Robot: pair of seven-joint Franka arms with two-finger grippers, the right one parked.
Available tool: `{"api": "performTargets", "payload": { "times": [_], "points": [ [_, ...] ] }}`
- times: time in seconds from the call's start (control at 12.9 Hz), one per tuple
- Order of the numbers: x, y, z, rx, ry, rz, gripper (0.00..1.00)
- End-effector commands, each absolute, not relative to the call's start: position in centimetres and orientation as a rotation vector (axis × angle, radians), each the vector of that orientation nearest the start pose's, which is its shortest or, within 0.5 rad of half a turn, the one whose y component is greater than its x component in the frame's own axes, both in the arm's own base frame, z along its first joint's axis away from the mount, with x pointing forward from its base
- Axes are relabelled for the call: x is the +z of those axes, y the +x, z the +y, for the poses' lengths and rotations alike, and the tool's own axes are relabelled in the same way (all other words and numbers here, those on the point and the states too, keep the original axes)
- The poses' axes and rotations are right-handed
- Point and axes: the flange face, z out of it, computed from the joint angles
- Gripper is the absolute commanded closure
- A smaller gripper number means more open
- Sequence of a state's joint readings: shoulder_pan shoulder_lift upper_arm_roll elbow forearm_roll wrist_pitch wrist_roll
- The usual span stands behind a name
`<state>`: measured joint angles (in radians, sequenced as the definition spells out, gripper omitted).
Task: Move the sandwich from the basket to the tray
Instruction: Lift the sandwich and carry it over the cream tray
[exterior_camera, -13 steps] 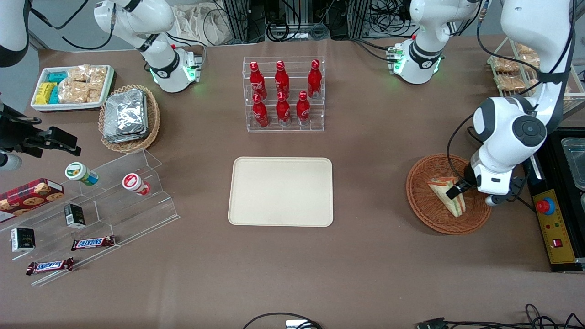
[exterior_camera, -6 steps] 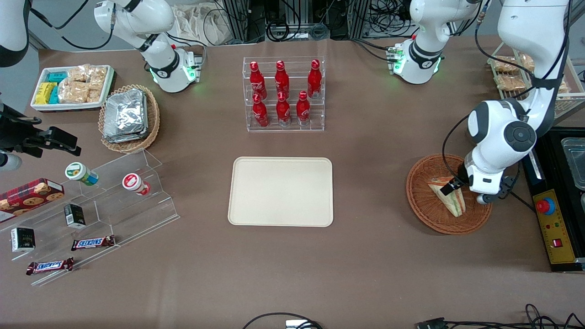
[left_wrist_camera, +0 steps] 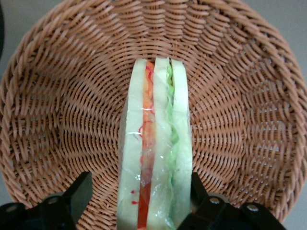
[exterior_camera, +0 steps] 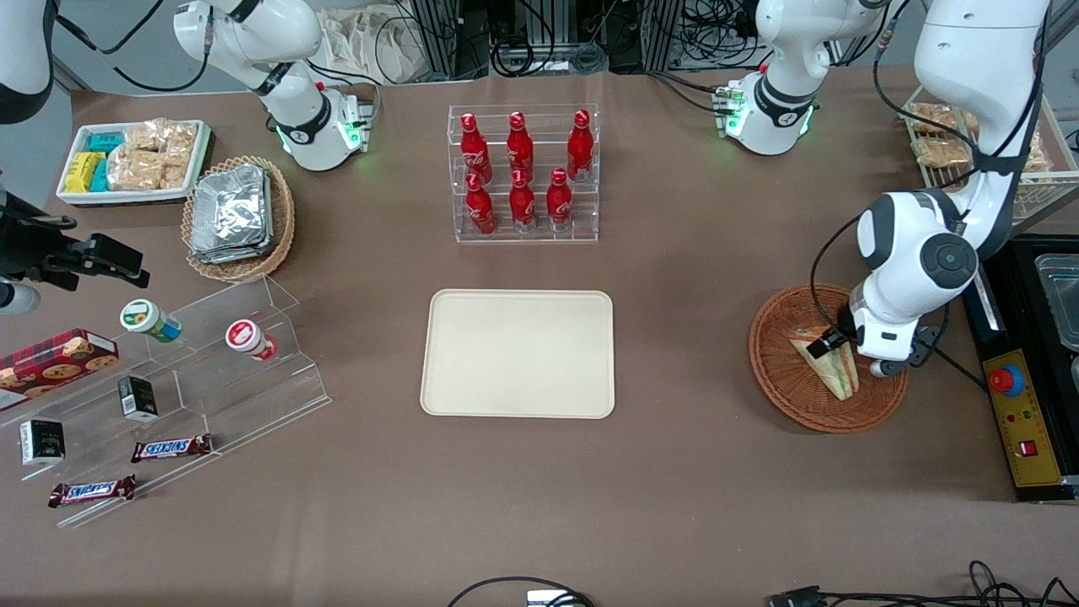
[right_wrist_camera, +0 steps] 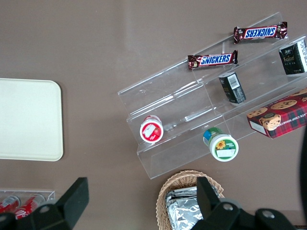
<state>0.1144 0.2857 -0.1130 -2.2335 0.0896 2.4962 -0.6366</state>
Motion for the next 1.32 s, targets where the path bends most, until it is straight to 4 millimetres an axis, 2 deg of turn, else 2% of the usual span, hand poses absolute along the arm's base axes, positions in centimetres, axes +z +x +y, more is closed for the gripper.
{"api": "performTargets", "payload": {
  "times": [0.0, 0.08, 0.31, 0.47, 0.62, 0.78, 0.85, 0.93, 1.01, 1.09, 1.24],
  "points": [
    [24.7, 54.4, 0.1, 0.021, -2.991, -0.822, 0.84],
    [25.7, 55.0, 0.2, 0.037, -2.983, -0.825, 1.0],
    [30.8, 57.8, 0.2, 0.141, -2.945, -0.825, 1.0],
    [35.7, 59.6, -3.1, 0.255, -2.939, -0.769, 1.0],
    [40.5, 60.8, -7.8, 0.268, -2.95, -0.739, 1.0],
    [44.4, 61.5, -12.2, 0.247, -2.989, -0.667, 1.0],
    [45.9, 61.5, -15.7, 0.237, -3.019, -0.588, 1.0],
    [46.5, 61.3, -19.3, 0.246, -3.037, -0.505, 1.0],
    [46.1, 60.9, -22.8, 0.261, -3.049, -0.448, 1.0],
    [45.3, 60.8, -24.6, 0.27, -3.046, -0.464, 1.0],
    [43.0, 58.9, -31.8, 0.27, -3.058, -0.316, 1.0]
  ]
}}
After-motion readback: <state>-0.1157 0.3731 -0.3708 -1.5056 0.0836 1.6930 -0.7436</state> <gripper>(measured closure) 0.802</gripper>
